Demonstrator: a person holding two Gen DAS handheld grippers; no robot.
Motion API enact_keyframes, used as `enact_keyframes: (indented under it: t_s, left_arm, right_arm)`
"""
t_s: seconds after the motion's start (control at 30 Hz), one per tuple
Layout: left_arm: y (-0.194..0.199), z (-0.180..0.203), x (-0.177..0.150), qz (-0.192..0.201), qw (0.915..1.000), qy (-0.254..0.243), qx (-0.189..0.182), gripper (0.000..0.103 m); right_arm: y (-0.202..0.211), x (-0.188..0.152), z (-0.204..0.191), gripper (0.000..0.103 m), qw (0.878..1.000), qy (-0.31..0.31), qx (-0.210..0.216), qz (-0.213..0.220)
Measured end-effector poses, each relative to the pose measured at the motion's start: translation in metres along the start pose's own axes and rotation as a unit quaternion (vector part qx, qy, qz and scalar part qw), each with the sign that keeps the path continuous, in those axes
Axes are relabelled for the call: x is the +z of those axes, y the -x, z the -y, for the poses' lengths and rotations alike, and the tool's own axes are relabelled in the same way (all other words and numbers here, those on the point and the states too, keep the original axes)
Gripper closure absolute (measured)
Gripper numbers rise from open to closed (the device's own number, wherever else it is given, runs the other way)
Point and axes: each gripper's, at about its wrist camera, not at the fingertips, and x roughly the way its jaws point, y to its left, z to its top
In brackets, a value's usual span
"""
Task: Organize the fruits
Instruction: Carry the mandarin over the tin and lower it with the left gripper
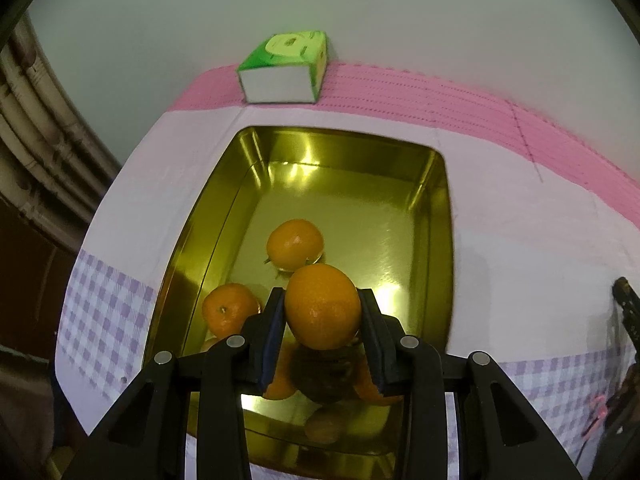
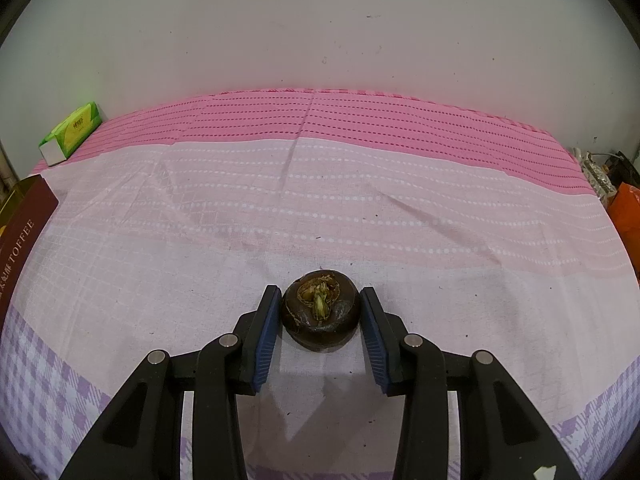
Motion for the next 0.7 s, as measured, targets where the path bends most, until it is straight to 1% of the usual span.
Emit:
enact_keyframes:
  t_s: [0.2, 0.43, 0.7]
  left_arm:
    - [-0.011, -0.004, -0.002, -0.01, 0.9999, 0.0, 0.008, 0.066]
    - [-0.019, -0.003, 0.0, -0.009, 0.9999, -0.004, 0.008, 0.065]
    - [-0.023, -0.01, 0.001, -0.011, 0.9998, -0.001, 0.015, 0.065]
  right_arm:
    - [0.0, 0.0, 0.001, 0.065, 1.0, 0.001, 0.0, 0.0]
    - [0.0, 0.0, 0.001, 0.065, 1.0, 0.001, -0.001, 0.0]
    - [0.0, 0.002, 0.002, 0.065, 1.0, 0.003, -0.002, 0.0]
